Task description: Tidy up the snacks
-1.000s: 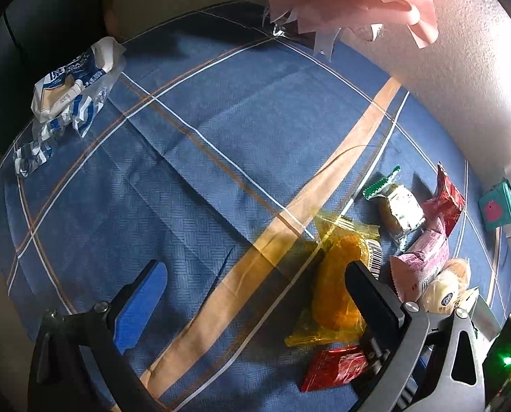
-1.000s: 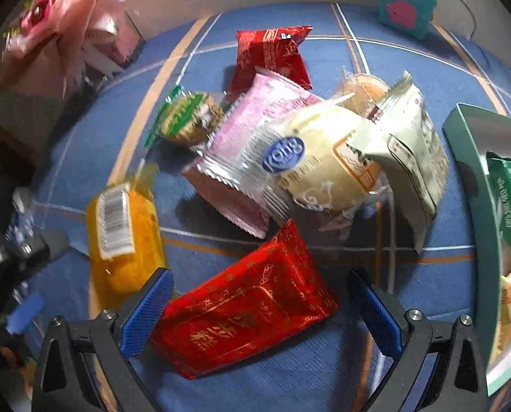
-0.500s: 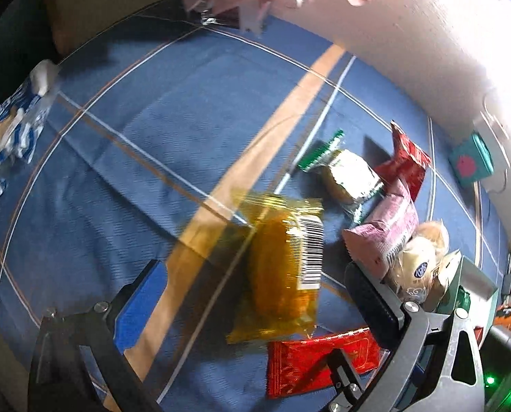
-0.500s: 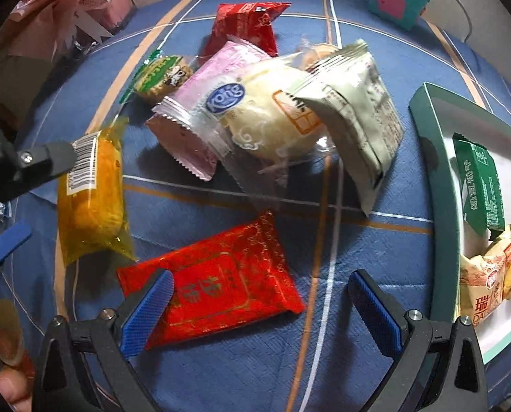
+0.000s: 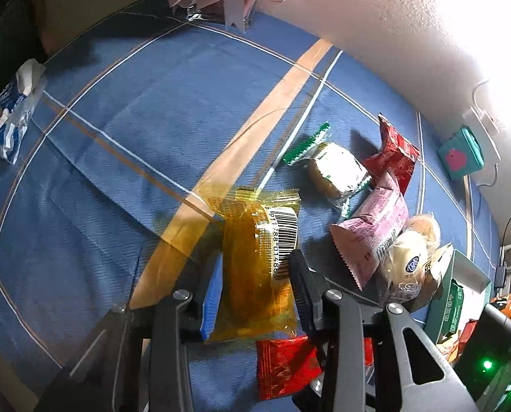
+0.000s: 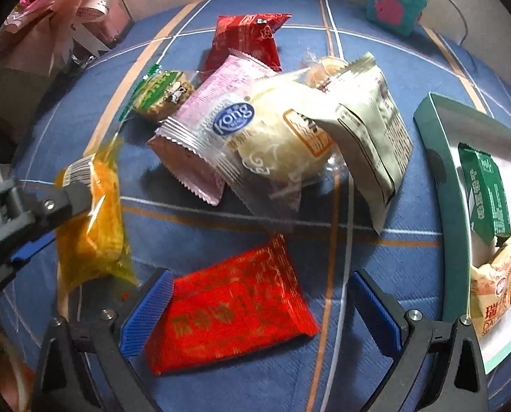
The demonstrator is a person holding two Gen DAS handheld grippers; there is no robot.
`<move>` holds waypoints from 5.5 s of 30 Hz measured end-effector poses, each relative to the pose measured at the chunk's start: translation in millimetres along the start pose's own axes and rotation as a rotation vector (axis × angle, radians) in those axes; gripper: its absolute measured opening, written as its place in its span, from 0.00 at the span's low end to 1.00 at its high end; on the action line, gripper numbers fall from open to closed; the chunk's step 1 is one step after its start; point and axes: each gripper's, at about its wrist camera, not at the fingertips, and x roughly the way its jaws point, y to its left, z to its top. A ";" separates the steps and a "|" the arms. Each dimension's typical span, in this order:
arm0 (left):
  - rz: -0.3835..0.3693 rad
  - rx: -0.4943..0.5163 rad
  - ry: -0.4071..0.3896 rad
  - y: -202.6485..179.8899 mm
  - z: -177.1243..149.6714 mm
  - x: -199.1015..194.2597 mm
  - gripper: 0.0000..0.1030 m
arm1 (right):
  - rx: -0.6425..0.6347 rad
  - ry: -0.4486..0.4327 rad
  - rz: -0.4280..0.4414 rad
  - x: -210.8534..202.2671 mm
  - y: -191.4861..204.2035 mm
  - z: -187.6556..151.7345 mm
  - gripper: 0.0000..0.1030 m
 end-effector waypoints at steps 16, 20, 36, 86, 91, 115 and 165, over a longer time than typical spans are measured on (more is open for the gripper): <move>0.034 0.005 0.006 0.8 2.4 -2.5 0.39 | -0.128 -0.051 -0.117 31.8 82.8 14.3 1.00; 0.038 0.008 0.007 -0.1 1.5 -3.1 0.38 | -0.165 -0.031 -0.132 28.0 91.1 1.2 1.00; 0.003 0.025 0.030 -10.5 -19.5 -9.7 0.33 | -0.013 0.061 -0.032 26.7 51.7 -14.5 1.00; 0.198 0.137 0.045 -32.0 -32.9 10.8 0.45 | -0.027 0.021 0.002 1.7 18.1 -42.8 0.49; 0.218 0.125 0.063 -31.3 -31.8 23.4 0.42 | -0.012 0.022 0.047 -11.4 -0.3 -38.6 0.48; 0.036 0.084 -0.203 -66.5 -17.8 -75.1 0.39 | 0.113 -0.163 0.152 -124.1 -87.1 -19.2 0.48; -0.188 0.660 -0.042 -328.8 -121.7 17.5 0.39 | 0.542 -0.243 0.021 -109.0 -321.2 6.3 0.49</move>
